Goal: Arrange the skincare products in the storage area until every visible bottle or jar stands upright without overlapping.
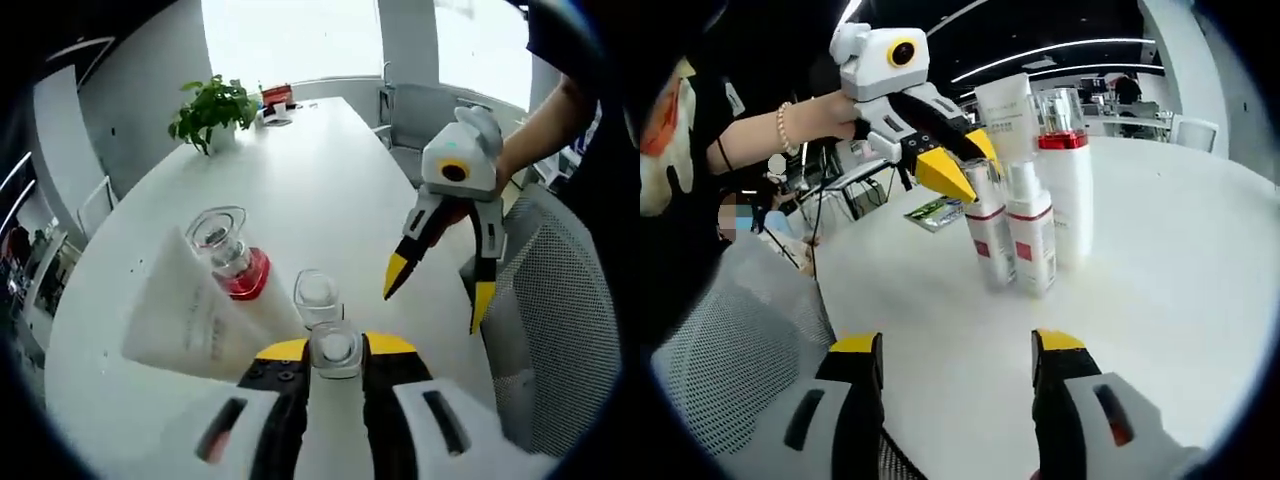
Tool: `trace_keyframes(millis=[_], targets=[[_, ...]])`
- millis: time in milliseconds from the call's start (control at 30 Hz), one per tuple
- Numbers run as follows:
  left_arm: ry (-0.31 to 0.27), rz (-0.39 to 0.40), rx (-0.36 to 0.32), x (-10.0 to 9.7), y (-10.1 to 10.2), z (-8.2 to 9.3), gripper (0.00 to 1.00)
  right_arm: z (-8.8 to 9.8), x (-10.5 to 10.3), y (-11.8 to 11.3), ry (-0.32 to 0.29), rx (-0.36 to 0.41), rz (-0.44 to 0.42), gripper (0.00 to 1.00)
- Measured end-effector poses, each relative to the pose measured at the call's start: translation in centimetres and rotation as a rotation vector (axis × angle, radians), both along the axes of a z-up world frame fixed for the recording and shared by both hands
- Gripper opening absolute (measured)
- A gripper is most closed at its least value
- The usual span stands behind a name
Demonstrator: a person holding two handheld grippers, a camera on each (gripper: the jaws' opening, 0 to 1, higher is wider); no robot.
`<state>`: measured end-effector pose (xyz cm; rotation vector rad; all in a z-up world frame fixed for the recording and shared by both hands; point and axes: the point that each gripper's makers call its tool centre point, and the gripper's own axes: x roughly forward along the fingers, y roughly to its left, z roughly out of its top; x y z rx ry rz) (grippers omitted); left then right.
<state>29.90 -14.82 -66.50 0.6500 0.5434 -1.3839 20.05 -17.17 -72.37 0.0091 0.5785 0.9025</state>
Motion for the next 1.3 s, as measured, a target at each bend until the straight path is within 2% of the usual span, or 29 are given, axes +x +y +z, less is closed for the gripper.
trace_keyframes(millis=[433,867,1300], targets=[[-0.002,0.009,-0.023,1.1,-0.7,0.1,0.24,-0.3,-0.3,-0.2,0.013,-0.011,-0.005,0.63],[0.007,0.009,-0.03,0.8,-0.7,0.2,0.26,-0.1,-0.2,-0.3,0.017,-0.007,-0.01,0.64],[-0.014,0.03,-0.043,0.6,-0.2,1.4,0.3,0.7,0.1,-0.1,0.004,-0.013,0.001,0.67]])
